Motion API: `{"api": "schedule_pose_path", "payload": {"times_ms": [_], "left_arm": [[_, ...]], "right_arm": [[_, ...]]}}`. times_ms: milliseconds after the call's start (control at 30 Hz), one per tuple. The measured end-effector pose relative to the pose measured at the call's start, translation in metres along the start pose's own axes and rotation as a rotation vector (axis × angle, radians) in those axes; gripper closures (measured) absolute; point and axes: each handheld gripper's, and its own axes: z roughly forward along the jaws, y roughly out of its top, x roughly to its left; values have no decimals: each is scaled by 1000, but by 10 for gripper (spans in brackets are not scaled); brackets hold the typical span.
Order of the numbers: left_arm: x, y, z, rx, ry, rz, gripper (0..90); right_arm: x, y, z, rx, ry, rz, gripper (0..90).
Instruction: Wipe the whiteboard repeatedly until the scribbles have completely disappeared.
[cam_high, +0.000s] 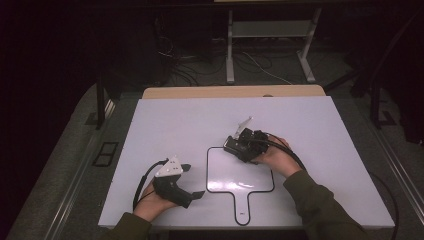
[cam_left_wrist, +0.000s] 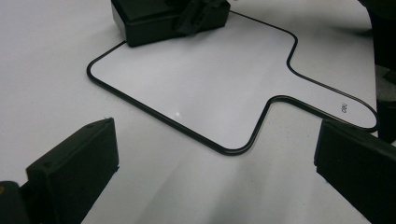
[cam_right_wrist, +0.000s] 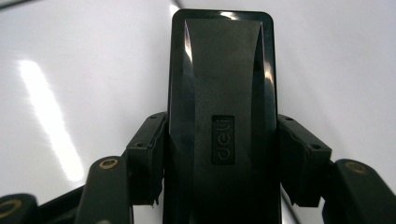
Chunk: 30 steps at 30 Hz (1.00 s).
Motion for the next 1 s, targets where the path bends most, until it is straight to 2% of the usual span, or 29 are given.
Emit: {"api": "schedule_pose_path", "payload": {"times_ms": [133,267,367,667,733,1000], "left_arm": [[1,0,0,4,1,3,0],[0,0,0,4,0,3,0],[0,0,0,3,0,1,0],[-1,0,2,5,-4,1,0],[-1,0,2,5,-3,0,0],[0,0,1,6,-5,5,0]], "right_arm": [[-14,-6,0,-3,-8,39,388],[-17,-9,0,-5,-16,48,388],[-12,-7,-2,7,-36,38,388],[9,-2,-4,4,19,-19,388],[11,0,-3,2,18,-27,388],[-13,8,5,24,-29,18,388]]}}
